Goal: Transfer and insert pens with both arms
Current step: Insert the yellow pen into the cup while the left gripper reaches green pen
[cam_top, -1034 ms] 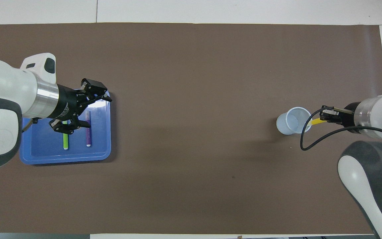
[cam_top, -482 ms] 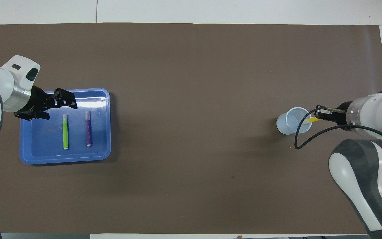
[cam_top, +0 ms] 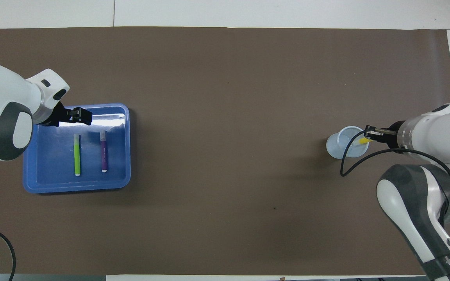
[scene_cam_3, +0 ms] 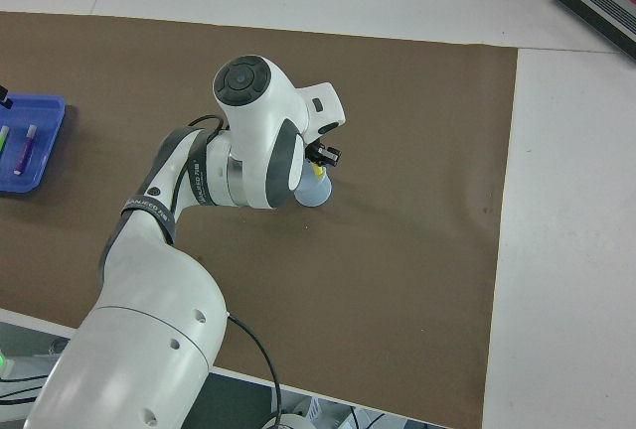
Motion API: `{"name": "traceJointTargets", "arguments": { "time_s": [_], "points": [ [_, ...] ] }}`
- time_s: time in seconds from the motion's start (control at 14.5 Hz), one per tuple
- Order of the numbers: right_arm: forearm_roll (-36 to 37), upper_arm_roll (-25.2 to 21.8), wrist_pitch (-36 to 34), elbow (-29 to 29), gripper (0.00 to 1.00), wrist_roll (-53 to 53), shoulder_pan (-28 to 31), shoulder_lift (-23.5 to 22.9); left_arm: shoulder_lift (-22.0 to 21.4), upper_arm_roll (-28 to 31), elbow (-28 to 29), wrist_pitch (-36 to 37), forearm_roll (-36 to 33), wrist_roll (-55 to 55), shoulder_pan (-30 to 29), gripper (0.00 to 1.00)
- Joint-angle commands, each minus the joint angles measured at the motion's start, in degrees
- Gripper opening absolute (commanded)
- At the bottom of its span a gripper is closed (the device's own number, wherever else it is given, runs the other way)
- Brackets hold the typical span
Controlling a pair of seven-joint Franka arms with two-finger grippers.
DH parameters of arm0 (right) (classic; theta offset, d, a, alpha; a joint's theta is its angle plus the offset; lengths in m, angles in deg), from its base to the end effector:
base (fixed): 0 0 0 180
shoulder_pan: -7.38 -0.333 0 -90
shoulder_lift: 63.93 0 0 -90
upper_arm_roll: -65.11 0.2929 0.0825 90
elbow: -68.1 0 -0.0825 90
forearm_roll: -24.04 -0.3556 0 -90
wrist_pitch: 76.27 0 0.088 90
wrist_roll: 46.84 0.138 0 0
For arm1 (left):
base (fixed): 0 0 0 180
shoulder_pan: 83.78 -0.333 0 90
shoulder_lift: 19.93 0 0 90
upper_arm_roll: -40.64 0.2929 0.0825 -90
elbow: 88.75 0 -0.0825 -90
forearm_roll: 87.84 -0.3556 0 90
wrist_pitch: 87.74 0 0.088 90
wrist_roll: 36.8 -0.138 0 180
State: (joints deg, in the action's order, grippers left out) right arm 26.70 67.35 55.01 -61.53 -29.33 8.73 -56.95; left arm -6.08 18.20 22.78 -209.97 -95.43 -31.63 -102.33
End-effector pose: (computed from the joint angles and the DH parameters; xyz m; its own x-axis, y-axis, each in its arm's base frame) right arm 0.4979 0.0057 0.3881 0.9541 -0.2561 0.1555 -0.2588 -0.9659 -0.0031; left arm 0.5683 -0.0241 0.3261 0.9986 -0.0413 -0.0328 -0.0420 -0.9989 -0.0210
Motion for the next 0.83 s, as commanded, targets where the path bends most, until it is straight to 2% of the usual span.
{"name": "traceJointTargets", "arguments": {
  "time_s": [0.0,0.14,0.41,0.48,0.76],
  "points": [
    [1.1,0.4,2.1,-0.6,0.0,-1.3,0.5,-0.9,-0.3,-0.3,2.3,-2.4,-1.4,-2.4,-1.8,1.0],
    [1.1,0.4,2.2,-0.6,0.0,-1.3,0.5,-1.6,-0.2,-0.4,3.2,-3.0,-1.4,-3.2,-3.0,0.98],
    [1.1,0.4,4.1,-1.1,0.0,-1.6,0.5,-2.7,-0.4,-0.3,8.7,-9.2,-1.3,-4.6,-3.9,0.92],
    [1.1,0.4,4.2,-1.1,0.0,-1.6,0.5,-2.9,-0.5,-0.3,8.9,-9.2,-1.3,-5.0,-4.0,0.88],
    [1.1,0.4,4.2,-1.1,0.0,-1.6,0.5,-2.9,-0.8,-0.4,9.5,-8.4,-1.3,-7.4,-5.6,0.86]
  ]
}}
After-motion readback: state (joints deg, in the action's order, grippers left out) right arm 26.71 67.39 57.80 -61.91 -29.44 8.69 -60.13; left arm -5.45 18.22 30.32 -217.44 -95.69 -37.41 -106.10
